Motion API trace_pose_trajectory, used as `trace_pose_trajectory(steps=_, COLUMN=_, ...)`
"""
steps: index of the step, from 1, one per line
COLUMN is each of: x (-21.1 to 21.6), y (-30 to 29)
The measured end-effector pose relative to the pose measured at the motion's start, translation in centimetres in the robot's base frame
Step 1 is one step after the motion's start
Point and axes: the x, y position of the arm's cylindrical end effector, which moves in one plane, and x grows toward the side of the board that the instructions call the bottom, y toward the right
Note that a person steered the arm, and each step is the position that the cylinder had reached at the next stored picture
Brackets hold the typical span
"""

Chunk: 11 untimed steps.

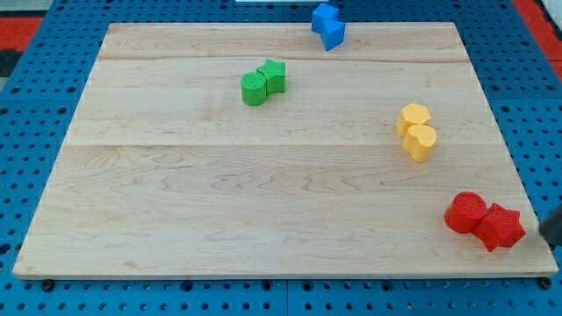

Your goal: Separate the yellow hexagon from the yellow heart

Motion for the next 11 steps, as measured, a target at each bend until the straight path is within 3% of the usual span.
trace_pose_trajectory(steps=1, x=-1.2, y=-4.5)
trace_pose_trajectory(steps=3, x=-5.6, y=-4.6)
trace_pose_trajectory(steps=8, x=-8.3, y=-4.1)
trace_pose_trajectory(steps=11, x=-16.5, y=-6.4)
